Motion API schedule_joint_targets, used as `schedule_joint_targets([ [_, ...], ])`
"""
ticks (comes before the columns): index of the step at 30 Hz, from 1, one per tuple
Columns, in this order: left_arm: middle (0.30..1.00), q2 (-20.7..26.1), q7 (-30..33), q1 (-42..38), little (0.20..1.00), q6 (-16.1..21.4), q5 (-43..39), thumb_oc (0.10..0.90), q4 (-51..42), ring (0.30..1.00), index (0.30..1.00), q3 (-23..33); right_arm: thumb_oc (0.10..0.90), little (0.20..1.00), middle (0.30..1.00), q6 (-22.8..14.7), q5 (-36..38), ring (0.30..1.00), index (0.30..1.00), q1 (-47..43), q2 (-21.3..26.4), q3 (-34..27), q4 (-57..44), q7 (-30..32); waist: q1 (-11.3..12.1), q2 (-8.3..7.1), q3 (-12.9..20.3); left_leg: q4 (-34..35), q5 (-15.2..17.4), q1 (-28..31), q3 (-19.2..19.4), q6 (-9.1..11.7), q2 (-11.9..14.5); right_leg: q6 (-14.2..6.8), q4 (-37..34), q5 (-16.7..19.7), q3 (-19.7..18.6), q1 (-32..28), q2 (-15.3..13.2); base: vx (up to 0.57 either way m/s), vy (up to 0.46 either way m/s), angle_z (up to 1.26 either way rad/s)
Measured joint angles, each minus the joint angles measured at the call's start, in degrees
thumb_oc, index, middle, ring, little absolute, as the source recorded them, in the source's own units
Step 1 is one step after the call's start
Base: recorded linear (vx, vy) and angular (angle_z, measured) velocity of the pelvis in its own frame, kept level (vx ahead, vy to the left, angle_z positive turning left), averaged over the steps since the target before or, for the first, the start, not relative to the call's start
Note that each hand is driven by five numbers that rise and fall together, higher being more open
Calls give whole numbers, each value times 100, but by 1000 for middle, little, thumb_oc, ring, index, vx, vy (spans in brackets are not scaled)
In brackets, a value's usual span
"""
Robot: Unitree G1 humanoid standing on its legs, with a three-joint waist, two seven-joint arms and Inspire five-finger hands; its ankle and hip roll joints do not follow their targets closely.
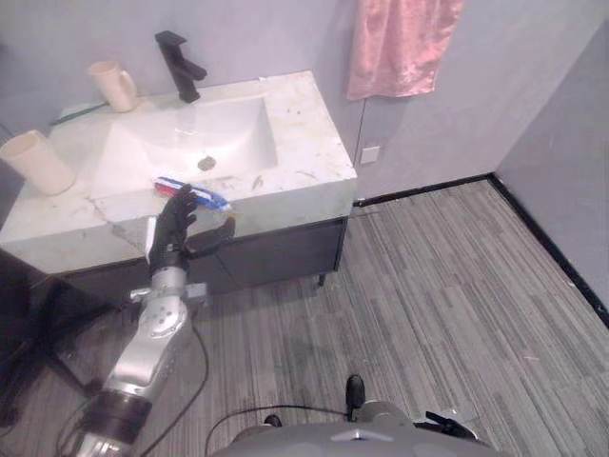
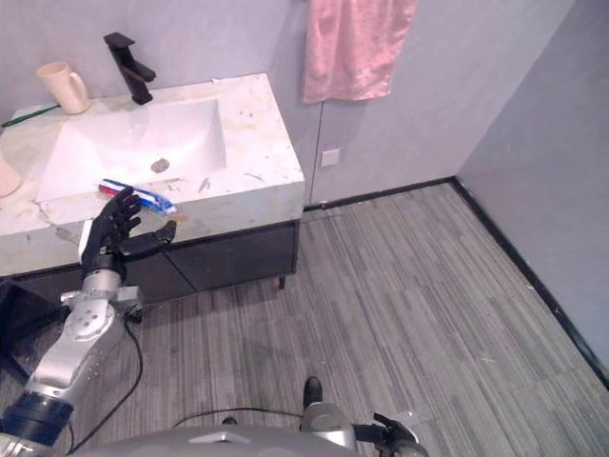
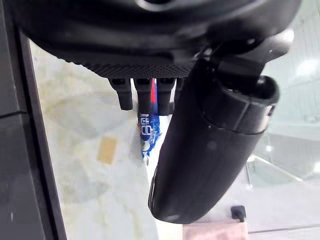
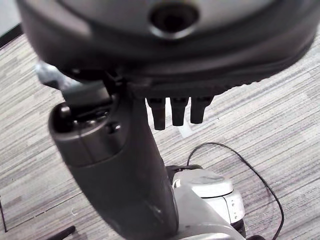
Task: Organize the bathroom.
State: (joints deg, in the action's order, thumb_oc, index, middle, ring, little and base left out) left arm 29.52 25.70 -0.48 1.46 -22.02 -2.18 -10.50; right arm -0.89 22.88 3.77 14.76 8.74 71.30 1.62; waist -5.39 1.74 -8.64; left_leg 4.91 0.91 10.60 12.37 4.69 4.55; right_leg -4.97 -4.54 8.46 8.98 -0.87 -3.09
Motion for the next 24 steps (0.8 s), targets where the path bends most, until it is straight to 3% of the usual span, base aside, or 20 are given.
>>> schedule_joint_targets([
  [4,900,-19,42,-294,900,107,0,800,2,900,900,-321,800,900,900,-1,-3,900,900,0,-58,85,-14,0,-137,-118,74,-2,16,32,67,5,-9,2,0,2,-70,15,41,22,-22,-10],
  [9,900,-92,226,-517,900,119,0,800,1,900,900,-543,800,900,900,1,-10,900,900,2,-115,96,-15,3,-297,-144,142,-2,63,89,175,11,-2,10,0,9,-181,12,70,14,-16,-14],
  [18,900,-204,535,-645,900,119,4,800,-8,900,900,-539,800,900,900,1,-17,900,900,89,-116,99,-19,9,-238,-124,155,-2,74,102,210,10,-8,40,0,31,-229,19,76,-1,-1,-2],
  [24,900,-153,405,-622,900,115,112,800,-288,900,900,-364,800,900,900,-5,-45,900,900,94,-109,111,-8,20,-119,-105,164,-2,73,103,195,10,-7,40,-1,31,-209,10,67,-5,3,0],
])
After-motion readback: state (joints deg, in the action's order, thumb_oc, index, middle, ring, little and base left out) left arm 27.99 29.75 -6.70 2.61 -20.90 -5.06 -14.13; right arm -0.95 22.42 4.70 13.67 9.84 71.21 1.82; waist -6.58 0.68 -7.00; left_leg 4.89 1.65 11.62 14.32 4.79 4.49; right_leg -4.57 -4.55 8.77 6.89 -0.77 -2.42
